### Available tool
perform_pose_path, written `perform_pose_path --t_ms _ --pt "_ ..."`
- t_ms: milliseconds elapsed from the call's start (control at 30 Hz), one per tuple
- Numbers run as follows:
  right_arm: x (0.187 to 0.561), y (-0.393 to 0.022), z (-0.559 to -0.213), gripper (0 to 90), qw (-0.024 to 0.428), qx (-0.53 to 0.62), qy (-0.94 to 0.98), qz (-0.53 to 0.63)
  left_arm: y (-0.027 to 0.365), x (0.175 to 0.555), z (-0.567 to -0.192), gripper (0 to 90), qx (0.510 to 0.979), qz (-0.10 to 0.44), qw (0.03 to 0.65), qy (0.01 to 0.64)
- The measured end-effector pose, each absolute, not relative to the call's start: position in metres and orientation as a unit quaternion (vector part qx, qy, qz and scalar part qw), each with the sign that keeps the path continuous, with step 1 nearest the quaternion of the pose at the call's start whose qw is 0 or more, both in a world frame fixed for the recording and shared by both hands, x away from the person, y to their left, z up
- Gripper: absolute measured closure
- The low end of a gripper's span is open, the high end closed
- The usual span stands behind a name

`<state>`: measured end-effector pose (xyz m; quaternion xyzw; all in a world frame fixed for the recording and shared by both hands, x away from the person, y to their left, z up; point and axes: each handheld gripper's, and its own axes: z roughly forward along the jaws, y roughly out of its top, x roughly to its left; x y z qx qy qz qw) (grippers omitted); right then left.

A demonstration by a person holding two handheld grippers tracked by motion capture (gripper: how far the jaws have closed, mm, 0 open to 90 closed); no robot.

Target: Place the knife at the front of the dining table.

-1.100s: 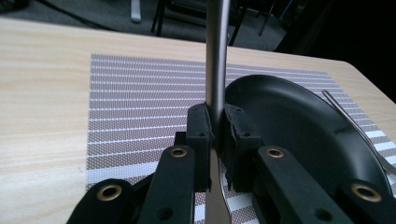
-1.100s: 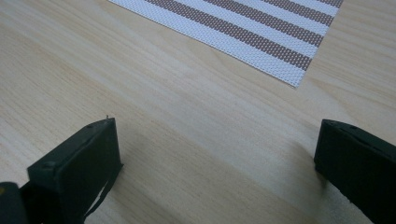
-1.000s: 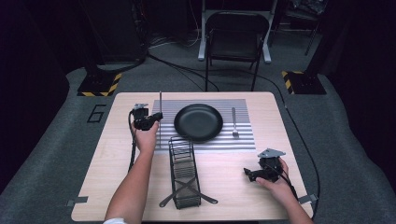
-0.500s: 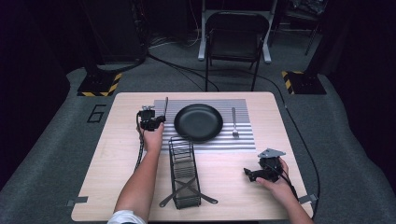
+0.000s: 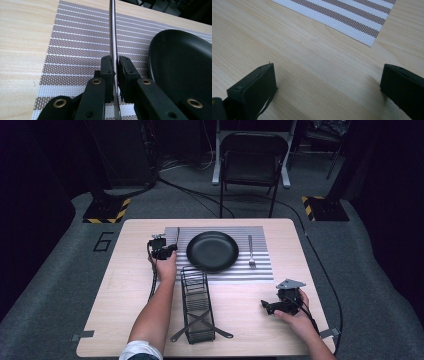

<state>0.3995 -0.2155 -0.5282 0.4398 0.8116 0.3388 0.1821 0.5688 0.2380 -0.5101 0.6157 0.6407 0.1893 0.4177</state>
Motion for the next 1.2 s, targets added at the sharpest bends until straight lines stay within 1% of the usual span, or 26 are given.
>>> perform_pose_path --t_ms 300,567,933,1033,1200 --pt "0.399 -0.216 -0.528 0.0 0.182 0.44 0.812 0.339 0.229 0.574 -0.509 82.6 0.62 0.202 0.406 0.641" --pt "0.399 -0.216 -0.528 0.0 0.182 0.44 0.812 0.339 0.229 0.585 -0.511 82.6 0.604 0.191 0.41 0.656" --pt "0.399 -0.216 -0.528 0.0 0.182 0.439 0.812 0.339 0.23 0.586 -0.524 82.5 0.608 0.184 0.396 0.663" --pt "0.399 -0.216 -0.528 0.0 0.182 0.44 0.812 0.339 0.229 0.586 -0.525 82.5 0.612 0.19 0.393 0.659" --pt "0.399 -0.216 -0.528 0.0 0.182 0.44 0.812 0.339 0.229 0.585 -0.526 82.3 0.607 0.188 0.4 0.66"
